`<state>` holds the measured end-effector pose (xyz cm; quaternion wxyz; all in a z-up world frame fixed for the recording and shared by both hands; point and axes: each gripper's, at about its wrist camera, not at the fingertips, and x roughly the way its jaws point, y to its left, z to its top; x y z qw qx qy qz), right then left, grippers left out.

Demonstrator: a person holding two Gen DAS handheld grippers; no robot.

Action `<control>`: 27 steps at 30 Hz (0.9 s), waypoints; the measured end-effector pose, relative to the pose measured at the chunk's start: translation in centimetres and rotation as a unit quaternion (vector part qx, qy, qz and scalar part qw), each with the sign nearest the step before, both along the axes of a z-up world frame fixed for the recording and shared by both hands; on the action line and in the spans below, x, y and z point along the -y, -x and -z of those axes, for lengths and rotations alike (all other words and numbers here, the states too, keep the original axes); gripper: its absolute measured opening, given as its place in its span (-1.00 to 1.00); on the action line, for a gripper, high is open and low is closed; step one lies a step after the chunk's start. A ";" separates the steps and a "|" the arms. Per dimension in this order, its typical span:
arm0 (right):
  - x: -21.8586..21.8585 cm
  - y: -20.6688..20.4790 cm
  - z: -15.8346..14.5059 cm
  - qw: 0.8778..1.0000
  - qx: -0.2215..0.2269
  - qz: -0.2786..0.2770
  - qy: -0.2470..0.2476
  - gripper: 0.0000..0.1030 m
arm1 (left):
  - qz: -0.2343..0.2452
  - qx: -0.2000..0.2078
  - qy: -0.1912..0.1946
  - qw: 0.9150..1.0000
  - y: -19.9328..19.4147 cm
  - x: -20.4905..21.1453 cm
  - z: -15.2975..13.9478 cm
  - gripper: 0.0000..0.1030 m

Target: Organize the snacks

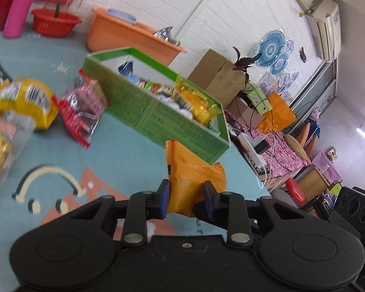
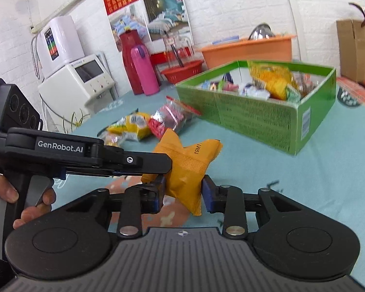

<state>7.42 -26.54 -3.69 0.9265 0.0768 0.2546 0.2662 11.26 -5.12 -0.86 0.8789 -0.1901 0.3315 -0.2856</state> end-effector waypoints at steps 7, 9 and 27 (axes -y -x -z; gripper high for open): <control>0.6 -2.1 -3.0 0.999 0.048 0.019 -0.013 0.10 | 0.003 0.057 -0.004 0.998 -2.7 1.1 -4.0 0.09; 0.6 -3.1 -3.9 0.997 0.065 0.028 -0.012 0.10 | 0.002 0.069 -0.001 0.998 -4.2 1.5 -5.0 0.09; -0.9 -15.2 -4.2 0.993 0.097 0.066 0.009 0.10 | -0.044 0.057 -0.008 0.997 -16.8 1.7 -3.9 0.16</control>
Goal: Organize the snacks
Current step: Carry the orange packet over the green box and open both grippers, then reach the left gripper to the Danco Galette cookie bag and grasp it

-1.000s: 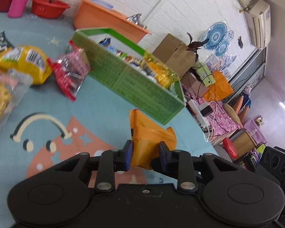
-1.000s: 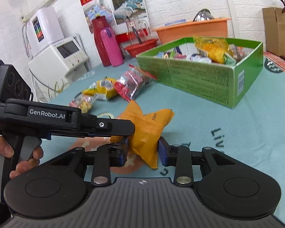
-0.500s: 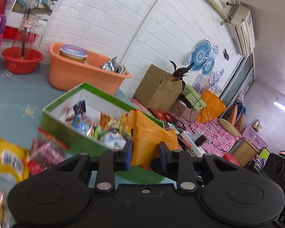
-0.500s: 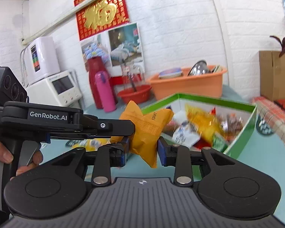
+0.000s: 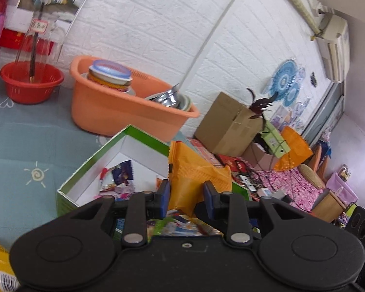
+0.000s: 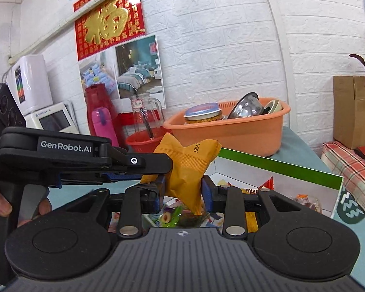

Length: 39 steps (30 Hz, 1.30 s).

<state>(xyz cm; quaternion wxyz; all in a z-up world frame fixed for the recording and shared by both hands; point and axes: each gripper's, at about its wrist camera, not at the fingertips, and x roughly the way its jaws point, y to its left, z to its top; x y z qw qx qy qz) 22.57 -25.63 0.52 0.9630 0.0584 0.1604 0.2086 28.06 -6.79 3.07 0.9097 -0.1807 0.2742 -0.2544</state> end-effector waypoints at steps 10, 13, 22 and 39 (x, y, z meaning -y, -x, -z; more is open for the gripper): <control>-0.7 2.5 2.4 0.995 0.027 0.031 0.093 1.00 | -0.047 -0.015 -0.001 0.999 2.1 -2.3 1.3 1.00; -0.2 4.4 1.8 0.995 0.018 0.037 0.088 1.00 | -0.047 -0.011 0.011 0.999 4.7 -3.0 0.2 1.00; 1.1 11.3 1.6 0.998 -0.031 0.033 0.036 1.00 | -0.049 -0.005 -0.022 0.999 15.1 -3.8 -0.3 1.00; -1.9 16.1 4.2 0.993 -0.111 -0.023 0.024 1.00 | -0.108 -0.048 -0.026 0.993 23.8 -8.1 3.7 1.00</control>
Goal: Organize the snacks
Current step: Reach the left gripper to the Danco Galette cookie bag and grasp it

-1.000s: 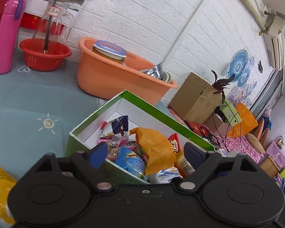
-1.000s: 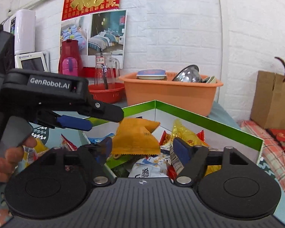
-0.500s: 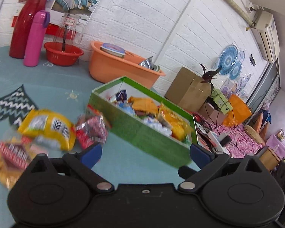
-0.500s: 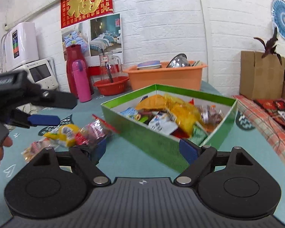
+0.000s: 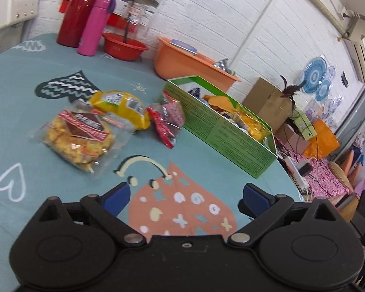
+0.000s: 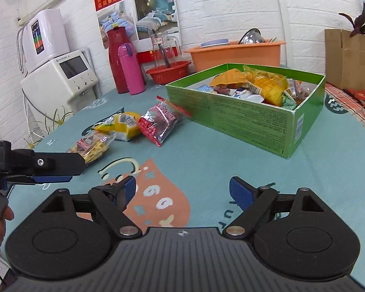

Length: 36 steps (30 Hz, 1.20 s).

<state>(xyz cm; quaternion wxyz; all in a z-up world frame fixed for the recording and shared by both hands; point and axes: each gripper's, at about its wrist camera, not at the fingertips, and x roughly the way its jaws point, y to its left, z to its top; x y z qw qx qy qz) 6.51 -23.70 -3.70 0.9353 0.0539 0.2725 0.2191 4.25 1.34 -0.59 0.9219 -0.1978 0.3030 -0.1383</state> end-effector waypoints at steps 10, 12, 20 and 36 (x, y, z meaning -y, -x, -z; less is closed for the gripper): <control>-2.2 0.7 -0.3 1.000 -0.001 -0.031 0.005 1.00 | -0.069 0.034 -0.029 0.997 -2.9 -7.4 -1.7 1.00; -2.8 0.8 -0.2 0.999 -0.004 -0.034 0.009 1.00 | -0.075 0.025 -0.025 0.997 -4.3 -8.8 -1.1 1.00; -4.4 0.9 0.3 0.998 -0.004 -0.054 0.028 1.00 | -0.066 -0.027 -0.023 0.997 -7.8 -11.0 1.9 1.00; -5.2 0.7 0.8 0.998 -0.018 -0.058 0.031 1.00 | -0.055 -0.042 -0.024 0.997 -9.3 -11.5 2.8 1.00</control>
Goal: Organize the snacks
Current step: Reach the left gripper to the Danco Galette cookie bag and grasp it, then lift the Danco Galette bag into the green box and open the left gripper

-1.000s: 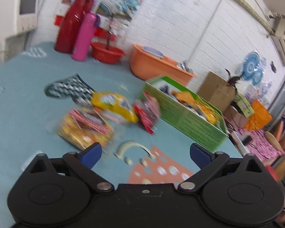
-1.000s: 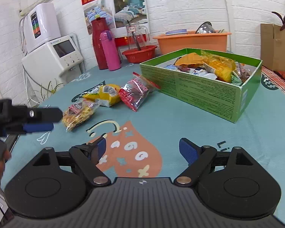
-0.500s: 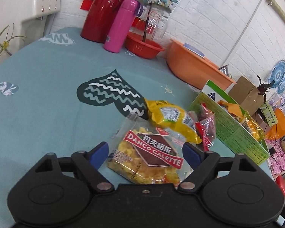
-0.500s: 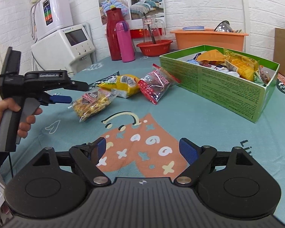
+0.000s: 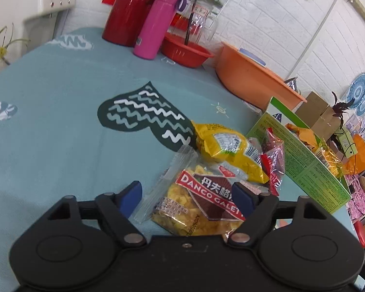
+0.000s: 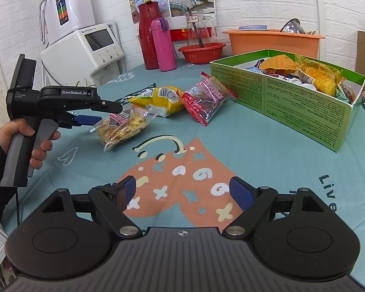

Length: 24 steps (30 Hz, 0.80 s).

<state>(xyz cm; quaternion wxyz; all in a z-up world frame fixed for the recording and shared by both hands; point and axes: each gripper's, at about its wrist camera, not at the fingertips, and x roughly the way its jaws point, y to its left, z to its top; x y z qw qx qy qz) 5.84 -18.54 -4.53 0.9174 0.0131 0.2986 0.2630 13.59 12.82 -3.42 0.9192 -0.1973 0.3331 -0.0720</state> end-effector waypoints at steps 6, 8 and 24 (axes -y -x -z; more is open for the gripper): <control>0.1 -0.1 0.1 1.000 -0.003 0.002 -0.004 1.00 | 0.051 -0.012 0.033 0.998 0.4 1.1 0.3 0.13; 0.1 0.0 0.2 1.000 -0.003 0.001 -0.005 1.00 | 0.067 -0.008 0.031 0.997 0.8 2.3 0.4 0.12; 3.0 -3.4 -0.6 0.999 0.031 0.043 -0.009 1.00 | 0.141 -0.009 0.086 0.986 0.9 9.8 0.6 1.00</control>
